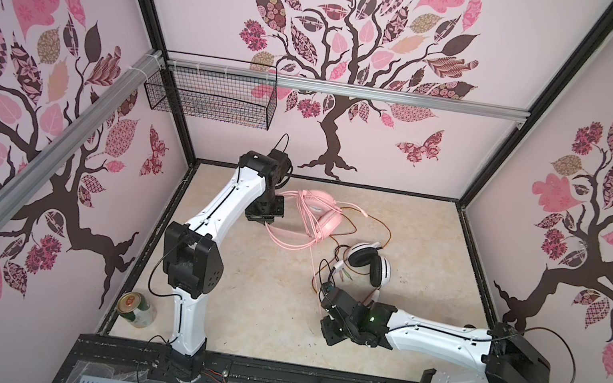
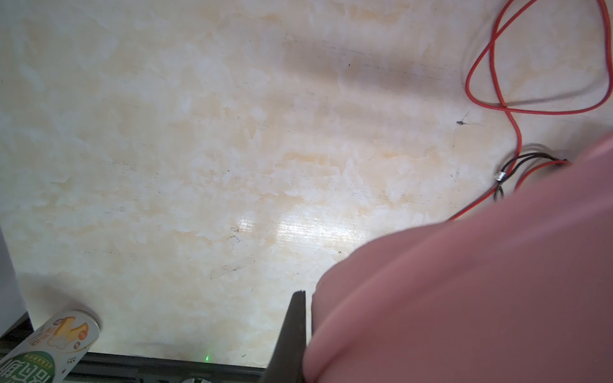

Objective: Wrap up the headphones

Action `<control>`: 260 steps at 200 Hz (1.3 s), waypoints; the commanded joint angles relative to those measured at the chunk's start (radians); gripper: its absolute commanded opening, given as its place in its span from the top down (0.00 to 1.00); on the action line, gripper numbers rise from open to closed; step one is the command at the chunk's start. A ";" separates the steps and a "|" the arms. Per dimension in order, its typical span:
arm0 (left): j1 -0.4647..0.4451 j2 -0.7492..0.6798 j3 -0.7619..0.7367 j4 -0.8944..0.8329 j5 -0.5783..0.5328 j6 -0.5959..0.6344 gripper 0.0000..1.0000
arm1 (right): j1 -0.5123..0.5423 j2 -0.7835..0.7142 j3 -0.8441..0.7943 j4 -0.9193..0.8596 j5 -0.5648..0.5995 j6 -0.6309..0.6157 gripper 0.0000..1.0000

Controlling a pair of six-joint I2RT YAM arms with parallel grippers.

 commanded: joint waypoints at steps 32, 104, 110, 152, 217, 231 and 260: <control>0.034 -0.042 0.063 0.133 0.173 -0.059 1.00 | 0.019 -0.014 -0.026 -0.093 0.018 -0.017 0.95; 0.035 -0.111 -0.016 0.094 -0.218 -0.084 1.00 | 0.019 -0.088 0.019 -0.192 0.055 -0.072 0.97; 0.035 -0.107 -0.011 0.085 -0.253 -0.090 1.00 | 0.019 -0.091 0.027 -0.218 0.059 -0.077 0.97; 0.014 -0.108 -0.026 0.036 -0.458 -0.101 1.00 | 0.019 -0.184 0.098 -0.350 0.104 -0.108 0.97; -0.138 -0.129 -0.167 -0.031 -0.606 -0.142 1.00 | 0.019 -0.115 0.471 -0.555 0.145 -0.296 0.96; -0.166 -0.144 -0.207 -0.032 -0.578 -0.125 1.00 | 0.019 -0.087 0.538 -0.585 0.208 -0.364 0.96; -0.262 -0.195 -0.285 -0.012 -0.484 -0.063 1.00 | 0.019 -0.059 0.594 -0.548 0.328 -0.518 0.95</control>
